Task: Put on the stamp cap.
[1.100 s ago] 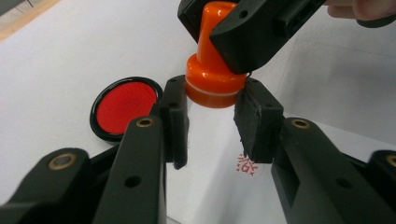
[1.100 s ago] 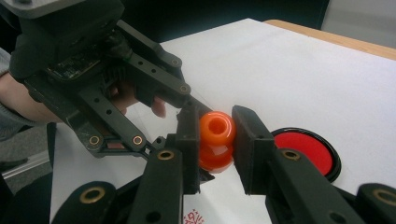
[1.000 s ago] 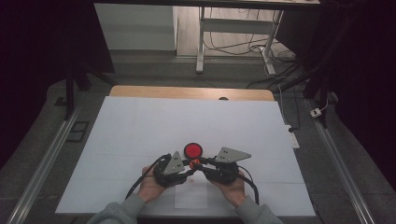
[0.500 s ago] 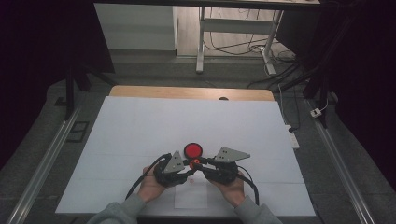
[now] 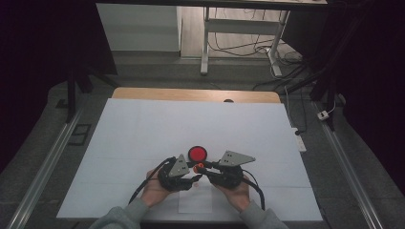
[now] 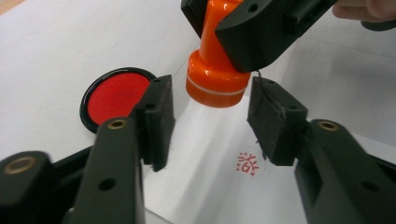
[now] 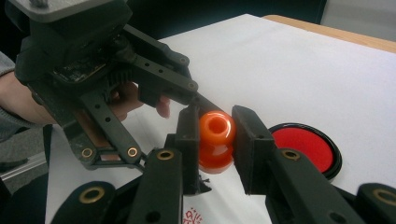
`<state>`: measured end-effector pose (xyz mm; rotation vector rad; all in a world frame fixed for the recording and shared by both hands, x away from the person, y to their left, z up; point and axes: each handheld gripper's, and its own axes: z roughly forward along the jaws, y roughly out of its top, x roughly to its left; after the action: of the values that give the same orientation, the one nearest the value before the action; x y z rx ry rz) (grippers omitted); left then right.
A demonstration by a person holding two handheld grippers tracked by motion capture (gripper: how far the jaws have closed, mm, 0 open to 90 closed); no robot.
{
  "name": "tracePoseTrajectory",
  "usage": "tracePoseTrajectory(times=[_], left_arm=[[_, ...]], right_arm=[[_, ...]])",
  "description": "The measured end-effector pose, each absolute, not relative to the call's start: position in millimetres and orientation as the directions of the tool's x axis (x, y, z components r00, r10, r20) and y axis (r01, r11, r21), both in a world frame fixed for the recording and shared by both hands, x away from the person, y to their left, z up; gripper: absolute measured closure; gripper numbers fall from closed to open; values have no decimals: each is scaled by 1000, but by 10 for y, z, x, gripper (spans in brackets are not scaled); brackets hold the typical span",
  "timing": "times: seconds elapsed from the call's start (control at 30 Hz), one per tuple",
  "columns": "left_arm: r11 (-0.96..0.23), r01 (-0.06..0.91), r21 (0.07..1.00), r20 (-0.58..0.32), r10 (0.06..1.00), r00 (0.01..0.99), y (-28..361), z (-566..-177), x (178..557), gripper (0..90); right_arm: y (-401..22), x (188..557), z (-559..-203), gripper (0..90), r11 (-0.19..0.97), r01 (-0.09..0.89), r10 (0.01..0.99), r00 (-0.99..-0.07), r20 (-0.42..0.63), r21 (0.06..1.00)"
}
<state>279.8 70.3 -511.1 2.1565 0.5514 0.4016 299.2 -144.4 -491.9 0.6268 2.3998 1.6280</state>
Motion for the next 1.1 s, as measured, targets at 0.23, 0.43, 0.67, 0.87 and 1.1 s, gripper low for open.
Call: tracePoseTrajectory(times=[0.23, 0.43, 0.67, 0.87, 1.1], left_arm=[[-549, 250, 797, 90, 519, 850, 711, -5115, 2802, 429], [-548, 262, 794, 97, 540, 836, 724, -5107, 2789, 358], [-539, 280, 795, 85, 555, 828, 780, -5096, 2781, 307], [-539, 287, 792, 96, 574, 813, 863, -5093, 2759, 310], [-523, 303, 797, 83, 591, 802, 1021, -5058, 2713, 315]], right_arm=[[-1451, 2992, -4913, 719, 308, 242, 435, -896, 90, 920], [-1463, 2994, -4903, 719, 300, 245, 439, -894, 94, 922], [-1491, 2998, -4878, 718, 287, 242, 439, -893, 97, 927], [-1506, 3003, -4864, 718, 278, 243, 441, -892, 102, 929], [-1516, 3007, -4858, 718, 275, 243, 441, -892, 102, 930]])
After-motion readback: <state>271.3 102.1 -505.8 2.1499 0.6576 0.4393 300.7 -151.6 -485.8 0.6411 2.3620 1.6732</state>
